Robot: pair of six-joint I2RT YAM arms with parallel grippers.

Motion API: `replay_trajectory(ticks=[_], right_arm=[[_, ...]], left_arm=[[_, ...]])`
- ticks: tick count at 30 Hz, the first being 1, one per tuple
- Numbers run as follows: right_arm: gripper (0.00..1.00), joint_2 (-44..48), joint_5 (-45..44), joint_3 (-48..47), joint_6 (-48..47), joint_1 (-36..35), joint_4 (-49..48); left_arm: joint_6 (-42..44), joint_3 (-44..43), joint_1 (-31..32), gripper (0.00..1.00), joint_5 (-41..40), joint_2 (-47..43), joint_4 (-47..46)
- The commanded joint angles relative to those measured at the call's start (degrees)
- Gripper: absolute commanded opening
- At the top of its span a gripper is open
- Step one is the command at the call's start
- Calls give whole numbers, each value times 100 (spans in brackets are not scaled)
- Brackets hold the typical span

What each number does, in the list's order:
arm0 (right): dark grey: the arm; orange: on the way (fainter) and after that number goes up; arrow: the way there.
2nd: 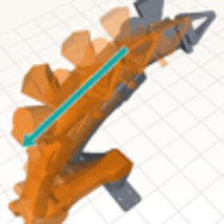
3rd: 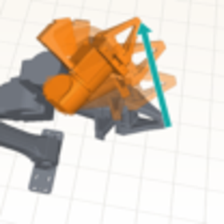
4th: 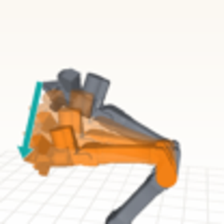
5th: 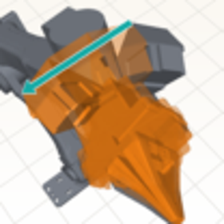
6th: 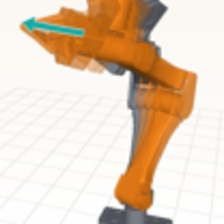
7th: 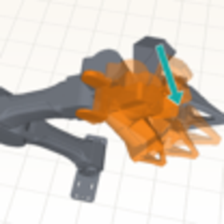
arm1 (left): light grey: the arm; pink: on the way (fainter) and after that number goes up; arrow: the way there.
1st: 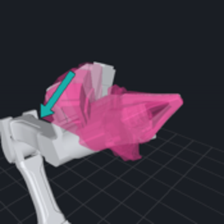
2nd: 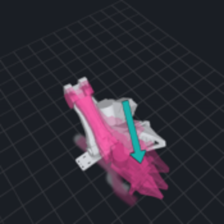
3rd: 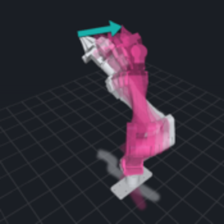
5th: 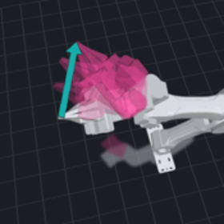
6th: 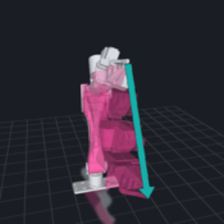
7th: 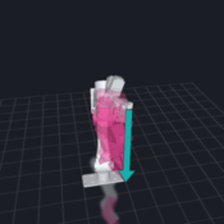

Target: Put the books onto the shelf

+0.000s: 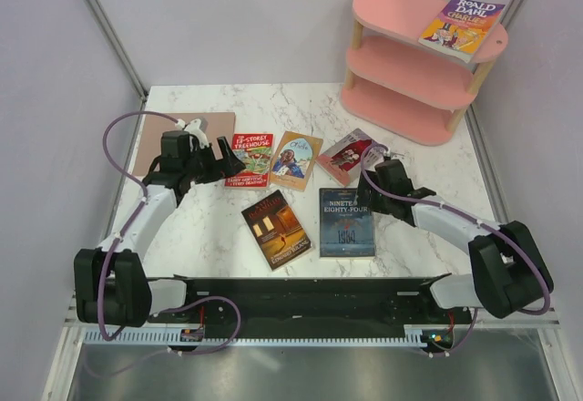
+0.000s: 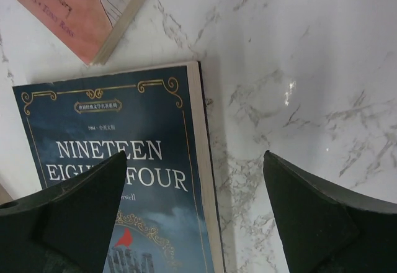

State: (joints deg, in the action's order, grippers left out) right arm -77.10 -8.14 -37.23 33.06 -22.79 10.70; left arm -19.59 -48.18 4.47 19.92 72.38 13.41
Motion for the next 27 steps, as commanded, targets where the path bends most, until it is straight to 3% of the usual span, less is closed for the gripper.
replay_trajectory(ticks=[1,4,8,15,19,23,27], right_arm=[[98,203,314,154,709,-15,-270],[98,739,243,444,895,-15,-331],[98,1135,592,691,913,-15,-647],[98,881,999,963,1132,-15,-815],[98,688,1104,1104,913,-15,-754],[98,337,1411,1244,877,-15,-1025],[97,134,1903,1535,1150,-15,-1886]], left_arm=[[43,29,-43,99,810,-32,-75],[-140,-24,-25,93,1531,390,-75],[-334,-129,211,95,2129,812,-233],[-413,-174,1450,98,1727,927,-304],[-711,-139,2468,99,1330,1172,-601],[-914,-349,2980,99,1163,2110,-717],[-950,-866,3218,99,1198,3059,-682]])
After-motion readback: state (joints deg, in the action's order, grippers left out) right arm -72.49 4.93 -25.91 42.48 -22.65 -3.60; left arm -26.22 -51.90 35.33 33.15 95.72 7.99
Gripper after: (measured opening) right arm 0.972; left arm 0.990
